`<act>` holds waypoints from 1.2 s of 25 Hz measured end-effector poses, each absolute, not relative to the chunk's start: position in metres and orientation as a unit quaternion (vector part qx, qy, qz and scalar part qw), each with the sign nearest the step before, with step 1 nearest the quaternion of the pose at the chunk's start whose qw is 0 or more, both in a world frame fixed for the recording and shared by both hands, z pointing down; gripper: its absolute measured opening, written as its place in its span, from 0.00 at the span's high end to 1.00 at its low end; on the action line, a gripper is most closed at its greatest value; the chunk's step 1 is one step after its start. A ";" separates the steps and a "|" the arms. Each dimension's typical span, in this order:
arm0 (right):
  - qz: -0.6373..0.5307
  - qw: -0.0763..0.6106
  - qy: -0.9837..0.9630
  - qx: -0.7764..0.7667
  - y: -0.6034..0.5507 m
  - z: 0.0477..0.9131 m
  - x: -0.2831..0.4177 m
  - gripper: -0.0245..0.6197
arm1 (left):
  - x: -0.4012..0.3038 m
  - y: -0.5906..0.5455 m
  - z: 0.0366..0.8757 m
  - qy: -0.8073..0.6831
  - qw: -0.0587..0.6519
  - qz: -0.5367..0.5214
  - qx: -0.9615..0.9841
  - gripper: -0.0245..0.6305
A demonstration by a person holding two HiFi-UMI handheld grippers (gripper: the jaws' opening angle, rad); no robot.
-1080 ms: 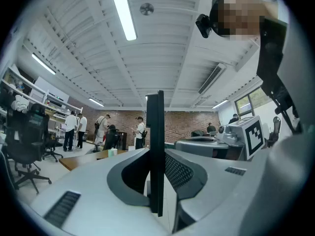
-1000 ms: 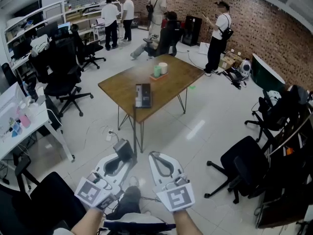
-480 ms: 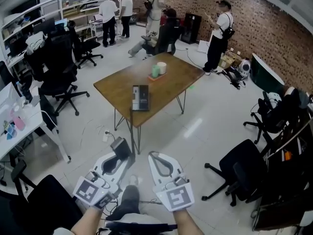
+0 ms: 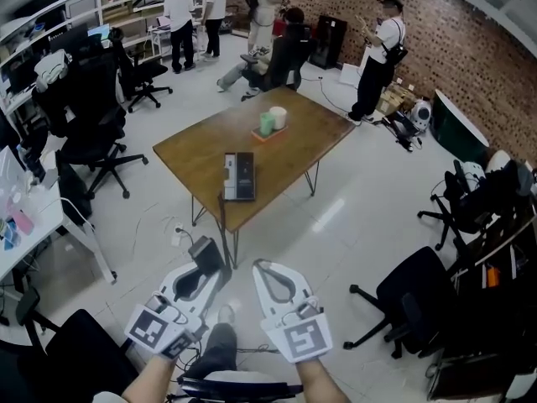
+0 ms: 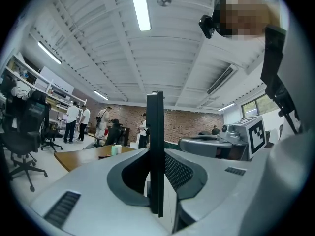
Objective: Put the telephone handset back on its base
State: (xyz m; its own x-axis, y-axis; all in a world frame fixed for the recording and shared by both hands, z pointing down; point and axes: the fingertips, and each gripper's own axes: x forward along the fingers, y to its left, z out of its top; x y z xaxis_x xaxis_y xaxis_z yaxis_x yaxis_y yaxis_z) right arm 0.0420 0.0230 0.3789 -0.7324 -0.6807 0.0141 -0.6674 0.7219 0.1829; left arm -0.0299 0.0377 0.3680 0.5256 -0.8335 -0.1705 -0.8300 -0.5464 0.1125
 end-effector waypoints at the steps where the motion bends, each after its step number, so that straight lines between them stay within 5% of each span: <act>1: -0.082 0.043 -0.927 0.364 0.016 0.379 0.041 0.95 | -0.031 0.031 0.367 -0.478 0.007 -0.104 0.872 0.85; 8: -0.077 0.051 -0.925 0.368 -0.029 0.374 0.028 0.95 | -0.038 -0.011 0.377 -0.460 0.047 -0.090 0.882 0.85; 30: -0.049 0.055 -0.912 0.404 -0.153 0.384 -0.013 0.95 | -0.061 -0.140 0.364 -0.448 0.015 -0.087 0.890 0.85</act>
State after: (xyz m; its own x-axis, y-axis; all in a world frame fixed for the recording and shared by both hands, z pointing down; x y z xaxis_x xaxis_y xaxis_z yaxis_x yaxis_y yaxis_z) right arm -0.0129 -0.1532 0.3838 -0.6675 -0.7421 0.0612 -0.7312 0.6688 0.1345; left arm -0.0608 -0.1398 0.3640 0.5837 -0.7996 -0.1410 -0.7945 -0.5983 0.1040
